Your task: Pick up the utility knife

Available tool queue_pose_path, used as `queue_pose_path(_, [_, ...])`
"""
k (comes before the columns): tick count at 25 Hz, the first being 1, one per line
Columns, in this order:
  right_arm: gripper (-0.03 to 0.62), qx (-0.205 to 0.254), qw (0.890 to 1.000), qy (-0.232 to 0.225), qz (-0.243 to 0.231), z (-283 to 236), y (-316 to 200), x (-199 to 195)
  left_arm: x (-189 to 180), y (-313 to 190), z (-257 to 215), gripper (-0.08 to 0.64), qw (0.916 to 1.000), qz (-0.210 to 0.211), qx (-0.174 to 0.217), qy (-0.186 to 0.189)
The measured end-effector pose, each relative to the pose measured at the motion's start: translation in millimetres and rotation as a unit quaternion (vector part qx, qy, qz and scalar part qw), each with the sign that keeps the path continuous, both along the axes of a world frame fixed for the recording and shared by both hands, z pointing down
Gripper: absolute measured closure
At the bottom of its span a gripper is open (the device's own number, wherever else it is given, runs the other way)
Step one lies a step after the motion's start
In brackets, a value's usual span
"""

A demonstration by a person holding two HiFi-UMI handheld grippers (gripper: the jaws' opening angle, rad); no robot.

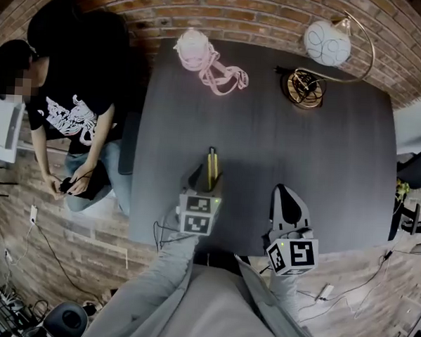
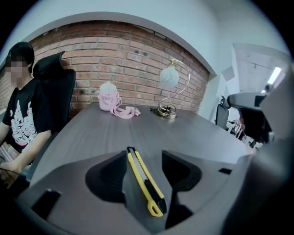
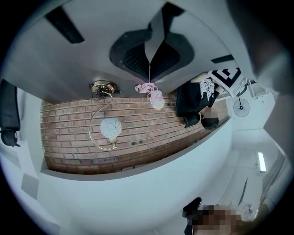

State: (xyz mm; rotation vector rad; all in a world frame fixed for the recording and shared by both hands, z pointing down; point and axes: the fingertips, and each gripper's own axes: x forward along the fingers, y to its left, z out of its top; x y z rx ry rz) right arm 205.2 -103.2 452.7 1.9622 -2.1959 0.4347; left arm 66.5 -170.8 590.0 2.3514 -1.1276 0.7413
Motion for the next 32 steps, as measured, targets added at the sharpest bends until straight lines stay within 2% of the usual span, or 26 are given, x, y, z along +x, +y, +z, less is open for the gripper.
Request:
queue_pose_path(10, [0.571, -0.016, 0.999, -0.008, 0.030, 15.0, 15.7, 17.0, 3.3, 14.2, 54.4, 0.336, 0.9978, -0.022, -0.039, -0.050])
queue_pose_path(21, [0.571, -0.019, 0.999, -0.013, 0.039, 16.7, 18.4, 28.5, 2.7, 15.0, 65.0, 0.337, 0.9944, -0.024, -0.029, -0.098])
queue_pose_path(25, [0.571, -0.021, 0.999, -0.014, 0.045, 17.8, 19.5, 34.1, 7.7, 16.4, 66.6, 0.374, 0.9947, -0.017, -0.028, -0.098])
queue_pose_path(32, [0.571, -0.019, 0.999, -0.015, 0.047, 16.9, 24.0, 38.0, 4.2, 13.7, 64.9, 0.410, 0.9955, -0.035, -0.049, -0.073])
